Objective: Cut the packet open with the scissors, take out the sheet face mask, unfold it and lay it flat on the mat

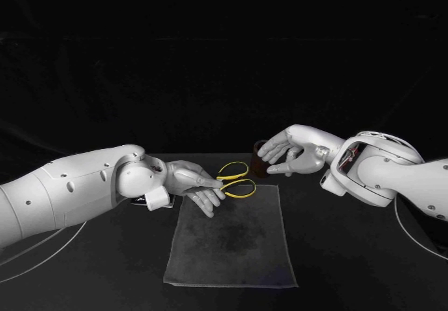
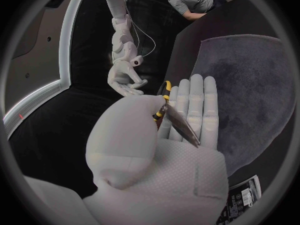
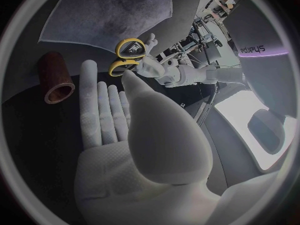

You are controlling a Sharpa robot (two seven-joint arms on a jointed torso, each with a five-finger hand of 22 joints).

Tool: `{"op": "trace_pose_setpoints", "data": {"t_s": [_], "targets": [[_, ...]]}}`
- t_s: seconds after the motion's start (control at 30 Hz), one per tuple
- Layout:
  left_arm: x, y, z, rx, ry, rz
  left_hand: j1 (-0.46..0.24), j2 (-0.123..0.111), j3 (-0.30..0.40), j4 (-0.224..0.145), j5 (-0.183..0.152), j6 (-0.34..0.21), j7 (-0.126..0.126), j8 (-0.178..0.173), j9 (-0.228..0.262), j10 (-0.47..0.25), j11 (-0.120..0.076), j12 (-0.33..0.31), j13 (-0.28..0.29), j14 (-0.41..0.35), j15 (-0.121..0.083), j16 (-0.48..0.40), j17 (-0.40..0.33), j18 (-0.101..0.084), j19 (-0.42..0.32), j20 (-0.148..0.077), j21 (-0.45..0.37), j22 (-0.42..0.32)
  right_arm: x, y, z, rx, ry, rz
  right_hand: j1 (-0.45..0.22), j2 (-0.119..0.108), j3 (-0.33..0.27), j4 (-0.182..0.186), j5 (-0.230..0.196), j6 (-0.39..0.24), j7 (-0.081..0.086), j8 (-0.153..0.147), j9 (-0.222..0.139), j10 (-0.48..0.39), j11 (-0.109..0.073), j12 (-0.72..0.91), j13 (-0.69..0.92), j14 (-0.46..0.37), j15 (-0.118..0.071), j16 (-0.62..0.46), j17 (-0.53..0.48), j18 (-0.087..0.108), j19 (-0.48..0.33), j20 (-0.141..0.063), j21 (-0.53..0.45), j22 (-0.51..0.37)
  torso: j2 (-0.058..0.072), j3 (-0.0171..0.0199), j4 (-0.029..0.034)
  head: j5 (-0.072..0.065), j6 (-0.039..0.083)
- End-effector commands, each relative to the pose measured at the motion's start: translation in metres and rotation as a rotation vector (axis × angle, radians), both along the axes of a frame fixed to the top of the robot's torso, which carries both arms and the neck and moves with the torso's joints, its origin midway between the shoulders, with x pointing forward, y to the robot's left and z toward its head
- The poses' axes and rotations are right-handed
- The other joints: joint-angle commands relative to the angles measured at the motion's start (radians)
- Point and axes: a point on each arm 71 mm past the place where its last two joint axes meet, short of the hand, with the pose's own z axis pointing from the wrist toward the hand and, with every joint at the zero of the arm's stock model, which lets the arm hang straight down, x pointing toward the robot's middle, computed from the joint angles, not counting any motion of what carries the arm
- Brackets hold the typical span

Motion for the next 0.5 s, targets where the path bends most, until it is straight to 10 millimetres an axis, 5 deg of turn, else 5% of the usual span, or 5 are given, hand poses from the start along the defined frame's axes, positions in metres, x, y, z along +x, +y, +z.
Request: {"op": "trace_pose_setpoints", "data": {"t_s": [0.03, 0.27, 0.5], "targets": [[0.000, -0.001, 0.000, -0.004, -0.002, 0.005, -0.006, 0.007, 0.054, -0.051, 0.004, 0.009, -0.001, 0.004, 0.001, 0.005, 0.000, 0.002, 0.001, 0.002, -0.005, -0.004, 0.001, 0.015, 0.003, 0.000, 0.006, 0.002, -0.002, 0.010, 0.004, 0.030, -0.025, 0.037, -0.023, 0.000, 0.030, -0.013, 0.006, 0.000, 0.010, -0.009, -0.006, 0.003, -0.001, -0.007, 0.000, 0.013, 0.003, -0.010, -0.005, -0.005, 0.023, -0.005, 0.040, 0.026, 0.001, 0.0009, -0.0009, 0.002, 0.002], [0.000, -0.002, -0.001, -0.002, 0.001, 0.002, -0.007, 0.006, 0.055, -0.051, 0.004, 0.009, -0.001, 0.005, 0.001, 0.006, 0.000, 0.002, 0.001, 0.002, -0.005, -0.004, 0.001, 0.015, 0.004, -0.001, 0.006, 0.002, -0.007, 0.042, 0.001, -0.031, -0.035, 0.122, -0.077, -0.013, 0.091, -0.042, 0.002, -0.018, 0.028, -0.029, -0.019, -0.035, 0.007, -0.011, -0.001, 0.018, 0.007, -0.039, -0.018, -0.004, 0.049, -0.006, 0.100, 0.065, 0.002, 0.0023, 0.0008, 0.003, 0.002], [0.000, -0.003, -0.002, -0.002, 0.001, -0.001, -0.007, 0.006, 0.055, -0.051, 0.004, 0.009, -0.001, 0.005, 0.001, 0.006, 0.000, 0.002, 0.001, 0.002, -0.005, -0.004, 0.001, 0.015, 0.004, -0.001, 0.006, 0.002, -0.007, 0.067, -0.009, -0.150, -0.051, 0.173, -0.130, -0.027, 0.097, -0.060, 0.011, -0.066, 0.027, -0.039, -0.032, -0.105, 0.014, -0.012, -0.001, -0.011, 0.014, -0.082, -0.033, -0.001, 0.081, -0.001, 0.141, 0.091, 0.002, 0.0000, 0.0016, 0.004, -0.003]]}}
